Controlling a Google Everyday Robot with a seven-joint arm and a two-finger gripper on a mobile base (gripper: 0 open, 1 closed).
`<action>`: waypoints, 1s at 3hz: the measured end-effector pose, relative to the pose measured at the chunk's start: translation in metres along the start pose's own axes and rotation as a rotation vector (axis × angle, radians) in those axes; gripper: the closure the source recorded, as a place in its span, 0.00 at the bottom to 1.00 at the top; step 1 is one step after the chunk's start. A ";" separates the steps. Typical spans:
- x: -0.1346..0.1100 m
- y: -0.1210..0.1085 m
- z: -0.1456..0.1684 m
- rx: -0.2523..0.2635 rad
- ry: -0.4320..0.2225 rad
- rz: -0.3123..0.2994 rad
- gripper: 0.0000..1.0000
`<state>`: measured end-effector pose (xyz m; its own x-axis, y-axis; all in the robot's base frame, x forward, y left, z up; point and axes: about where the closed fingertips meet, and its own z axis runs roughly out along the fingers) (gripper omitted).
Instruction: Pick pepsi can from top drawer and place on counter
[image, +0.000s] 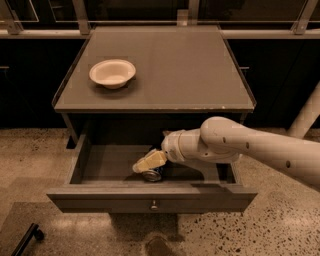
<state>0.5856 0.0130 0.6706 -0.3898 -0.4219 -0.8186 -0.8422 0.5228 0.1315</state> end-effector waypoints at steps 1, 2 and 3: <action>0.002 0.003 0.001 0.022 -0.048 0.051 0.00; 0.003 0.006 0.001 0.078 -0.109 0.136 0.00; 0.004 -0.002 0.008 0.142 -0.140 0.198 0.00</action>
Offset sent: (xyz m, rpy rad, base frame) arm -0.0035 -0.0044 -0.0038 0.1861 0.0058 -0.3111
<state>0.5884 0.0167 0.6627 -0.4779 -0.1998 -0.8554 -0.6903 0.6876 0.2251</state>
